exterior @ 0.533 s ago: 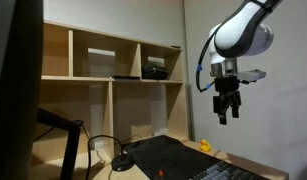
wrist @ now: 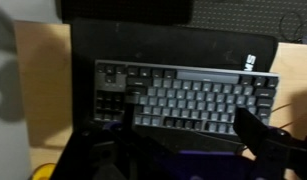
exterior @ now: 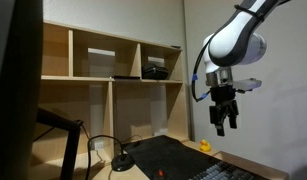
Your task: Press the escape key on the keyboard
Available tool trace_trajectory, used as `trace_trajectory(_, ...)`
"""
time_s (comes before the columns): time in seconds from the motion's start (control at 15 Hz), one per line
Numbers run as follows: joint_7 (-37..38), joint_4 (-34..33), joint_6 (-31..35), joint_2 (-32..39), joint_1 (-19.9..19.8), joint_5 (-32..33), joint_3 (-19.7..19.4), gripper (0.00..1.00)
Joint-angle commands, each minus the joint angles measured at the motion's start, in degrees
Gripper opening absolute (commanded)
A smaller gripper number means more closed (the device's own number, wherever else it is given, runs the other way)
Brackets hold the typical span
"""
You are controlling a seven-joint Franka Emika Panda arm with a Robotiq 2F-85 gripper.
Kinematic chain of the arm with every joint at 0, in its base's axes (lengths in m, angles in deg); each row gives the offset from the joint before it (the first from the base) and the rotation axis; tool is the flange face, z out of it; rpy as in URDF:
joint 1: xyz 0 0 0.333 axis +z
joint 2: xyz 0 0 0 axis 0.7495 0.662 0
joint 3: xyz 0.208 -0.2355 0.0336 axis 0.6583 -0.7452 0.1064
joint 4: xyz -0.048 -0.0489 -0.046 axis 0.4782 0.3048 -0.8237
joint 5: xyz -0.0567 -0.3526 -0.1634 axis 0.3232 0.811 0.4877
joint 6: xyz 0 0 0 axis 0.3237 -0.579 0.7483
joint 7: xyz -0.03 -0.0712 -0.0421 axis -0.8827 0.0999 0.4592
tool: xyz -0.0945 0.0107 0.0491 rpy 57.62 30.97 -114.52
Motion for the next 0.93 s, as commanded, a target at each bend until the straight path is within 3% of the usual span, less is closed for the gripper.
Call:
trace_trajectory(0.0, -4.45, 1.07, 6.2, 5.04, 7.59, -7.9, 3.13, 1.0)
trace_trajectory(0.13, -4.85, 0.4, 9.38, 6.49, 10.32, -11.34, 4.98, 1.0)
trace_trajectory(0.2, -2.99, 0.78, 6.8, 4.95, 8.52, -9.21, 4.69, 1.0)
trace_trajectory(0.4, -3.0, 0.63, 8.35, 5.94, 10.3, -10.53, 5.94, 1.0)
trace_trajectory(0.53, -3.76, -2.01, 7.75, 10.62, 10.84, -12.06, 5.71, 1.0)
trace_trajectory(0.87, -11.81, -7.51, 10.88, 21.38, 14.74, -24.8, 8.13, 1.0)
